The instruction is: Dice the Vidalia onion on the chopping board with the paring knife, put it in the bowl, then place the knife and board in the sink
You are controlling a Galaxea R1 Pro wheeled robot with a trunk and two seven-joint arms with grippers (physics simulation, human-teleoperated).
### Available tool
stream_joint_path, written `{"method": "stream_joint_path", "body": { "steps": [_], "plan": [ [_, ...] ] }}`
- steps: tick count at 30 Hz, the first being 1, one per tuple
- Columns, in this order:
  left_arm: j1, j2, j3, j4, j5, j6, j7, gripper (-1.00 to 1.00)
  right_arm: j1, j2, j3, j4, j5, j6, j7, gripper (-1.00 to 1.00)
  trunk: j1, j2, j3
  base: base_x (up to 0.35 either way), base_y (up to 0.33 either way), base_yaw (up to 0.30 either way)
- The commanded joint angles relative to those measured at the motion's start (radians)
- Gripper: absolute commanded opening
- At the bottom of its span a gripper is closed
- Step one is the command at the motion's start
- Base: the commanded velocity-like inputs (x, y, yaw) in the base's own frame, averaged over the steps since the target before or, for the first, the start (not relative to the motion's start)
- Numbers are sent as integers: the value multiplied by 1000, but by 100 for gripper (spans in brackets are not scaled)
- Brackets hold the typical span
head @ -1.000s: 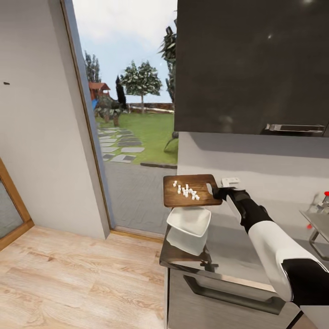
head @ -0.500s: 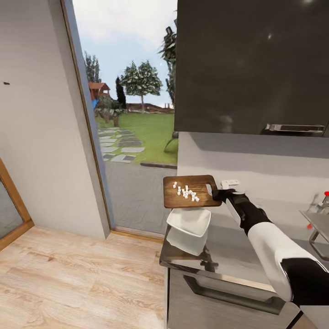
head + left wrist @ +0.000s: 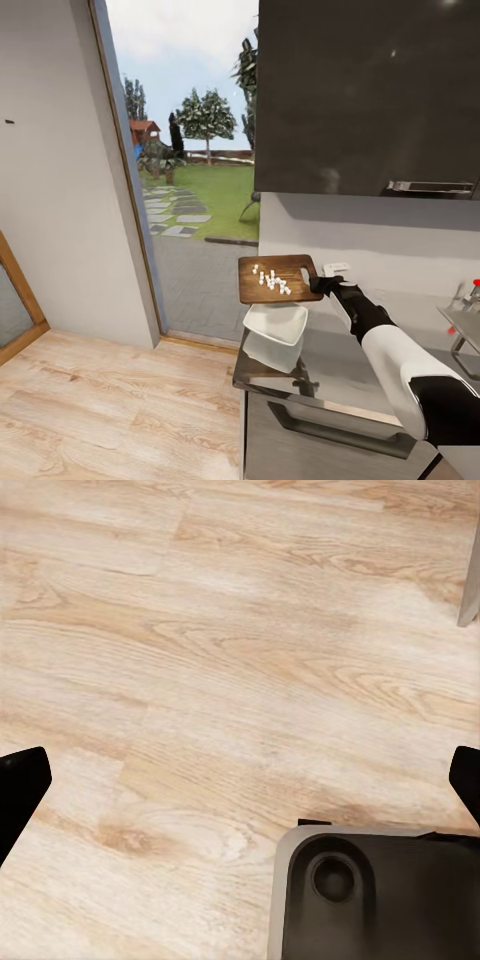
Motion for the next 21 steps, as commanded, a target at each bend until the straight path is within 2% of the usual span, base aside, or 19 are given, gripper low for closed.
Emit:
{"method": "stream_joint_path", "body": {
  "steps": [1,5,15,21],
  "plan": [
    [0,1,-9,-2,10,-1,3,100,0,-1,6,3,-2,-7,0,-100,1,-2,-2,0,0,0],
    [0,1,-9,-2,9,-1,3,100,0,-2,6,26,-3,-43,1,-100,1,-2,-2,0,0,0],
    [0,1,-9,-2,10,-1,3,100,0,-3,6,33,-3,-60,1,-100,1,-2,-2,0,0,0],
    [0,1,-9,-2,9,-1,3,100,0,-3,6,63,-3,-119,1,-100,1,-2,-2,0,0,0]
  ]
}}
